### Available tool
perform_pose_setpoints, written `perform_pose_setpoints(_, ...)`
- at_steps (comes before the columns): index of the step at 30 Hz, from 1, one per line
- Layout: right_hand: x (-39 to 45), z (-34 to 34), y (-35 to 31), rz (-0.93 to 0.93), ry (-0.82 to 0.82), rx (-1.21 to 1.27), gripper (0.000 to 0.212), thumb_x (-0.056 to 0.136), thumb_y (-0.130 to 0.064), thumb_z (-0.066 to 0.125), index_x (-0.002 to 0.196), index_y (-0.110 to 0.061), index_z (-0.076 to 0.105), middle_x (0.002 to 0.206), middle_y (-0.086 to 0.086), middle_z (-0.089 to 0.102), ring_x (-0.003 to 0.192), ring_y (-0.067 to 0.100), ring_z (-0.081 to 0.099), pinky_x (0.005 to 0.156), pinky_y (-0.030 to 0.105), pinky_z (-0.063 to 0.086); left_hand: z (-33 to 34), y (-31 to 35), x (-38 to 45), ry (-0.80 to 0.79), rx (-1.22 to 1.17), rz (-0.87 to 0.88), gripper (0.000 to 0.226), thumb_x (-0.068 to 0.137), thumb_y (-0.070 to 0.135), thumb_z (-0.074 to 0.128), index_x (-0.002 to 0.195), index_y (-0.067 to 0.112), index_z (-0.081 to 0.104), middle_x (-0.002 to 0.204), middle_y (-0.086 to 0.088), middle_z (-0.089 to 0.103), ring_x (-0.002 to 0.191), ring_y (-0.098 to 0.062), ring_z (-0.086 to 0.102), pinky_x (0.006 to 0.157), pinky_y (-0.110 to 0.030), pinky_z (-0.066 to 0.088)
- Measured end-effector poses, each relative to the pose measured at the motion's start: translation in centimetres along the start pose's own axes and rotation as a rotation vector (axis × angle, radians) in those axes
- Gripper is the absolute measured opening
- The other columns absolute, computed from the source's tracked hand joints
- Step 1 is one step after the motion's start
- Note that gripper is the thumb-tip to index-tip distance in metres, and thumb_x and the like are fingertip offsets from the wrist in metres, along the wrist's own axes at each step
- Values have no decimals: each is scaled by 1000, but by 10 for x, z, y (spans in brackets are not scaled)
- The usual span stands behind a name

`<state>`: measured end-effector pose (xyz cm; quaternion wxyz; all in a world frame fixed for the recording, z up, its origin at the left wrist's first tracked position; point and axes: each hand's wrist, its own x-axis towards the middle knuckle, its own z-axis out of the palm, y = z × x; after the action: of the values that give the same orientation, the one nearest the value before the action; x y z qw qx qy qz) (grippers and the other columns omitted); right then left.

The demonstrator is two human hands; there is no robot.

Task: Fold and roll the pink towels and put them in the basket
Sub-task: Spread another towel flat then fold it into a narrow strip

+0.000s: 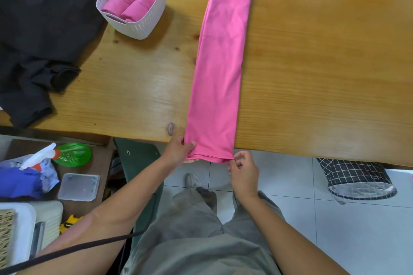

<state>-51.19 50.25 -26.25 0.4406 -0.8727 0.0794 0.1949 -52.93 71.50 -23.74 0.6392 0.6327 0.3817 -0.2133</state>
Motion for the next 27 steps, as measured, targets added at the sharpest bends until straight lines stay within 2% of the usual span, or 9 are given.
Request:
perform_pose_setpoints(4, -4, -5, 6, -111, -56, -107, 23, 93, -20, 68, 82, -33, 51, 72, -13, 62, 71, 3, 61, 61, 28, 50, 3, -6, -1, 55, -80, -17, 26, 104, 13, 54, 124, -2, 57, 116, -20, 68, 94, -32, 72, 80, -36, 61)
perform_pose_setpoints(8, -6, -4, 4, -69, -101, -6, 27, 89, -18, 70, 76, -29, 49, 71, -8, 62, 61, 7, 55, 63, 35, 49, 6, -10, -6, 54, -194, -53, 23, 104, 11, 53, 124, 1, 56, 115, -17, 67, 98, -31, 71, 77, -34, 63)
perform_pose_setpoints(12, -7, -5, -1, -26, -99, 125, 30, 88, -18, 74, 74, -30, 50, 69, 3, 64, 66, 24, 61, 63, 35, 48, 8, -12, -11, 20, -293, -75, 24, 102, 11, 57, 126, 4, 56, 114, -17, 67, 96, -29, 72, 78, -37, 64)
perform_pose_setpoints(15, -10, -4, 0, 22, -47, 190, 27, 89, -16, 73, 78, -29, 52, 69, 4, 69, 66, 20, 68, 68, 38, 54, 7, -14, -12, 5, -322, -88, 23, 100, 9, 60, 123, 3, 56, 116, -21, 67, 93, -30, 72, 79, -38, 64)
perform_pose_setpoints(17, -12, -4, 0, 85, -47, 269, 19, 91, -17, 72, 85, -19, 54, 72, 4, 73, 69, 17, 72, 74, 41, 59, 7, -16, -12, -12, -340, -103, 25, 101, 9, 59, 124, 2, 56, 114, -22, 69, 89, -31, 73, 80, -39, 63)
perform_pose_setpoints(20, -14, -4, 0, 88, -57, 252, 22, 93, -25, 69, 84, -13, 54, 73, 7, 72, 71, 24, 71, 76, 48, 58, 8, -17, -13, -32, -333, -115, 26, 102, 10, 57, 127, 3, 55, 106, -22, 71, 80, -29, 74, 77, -35, 64)
perform_pose_setpoints(22, -14, -5, -1, 69, -31, 221, 23, 94, -26, 68, 80, -15, 52, 73, 6, 68, 73, 31, 67, 71, 45, 53, 10, -17, -13, -34, -325, -115, 27, 102, 10, 57, 128, 3, 55, 104, -21, 72, 79, -28, 73, 78, -36, 63)
perform_pose_setpoints(25, -12, -6, -5, 79, -33, 310, 19, 88, -18, 75, 85, -19, 56, 75, -6, 67, 73, 13, 64, 71, 31, 52, 12, -16, -13, -25, -360, -121, 26, 102, 9, 56, 127, 3, 55, 101, -20, 73, 80, -29, 72, 89, -43, 61)
perform_pose_setpoints(27, -10, -8, -5, 123, -64, 421, 21, 85, -13, 79, 93, -14, 59, 79, -3, 71, 77, 13, 66, 78, 32, 56, 13, -15, -14, -14, -376, -121, 25, 102, 8, 56, 127, 2, 55, 99, -20, 72, 78, -28, 71, 89, -44, 60)
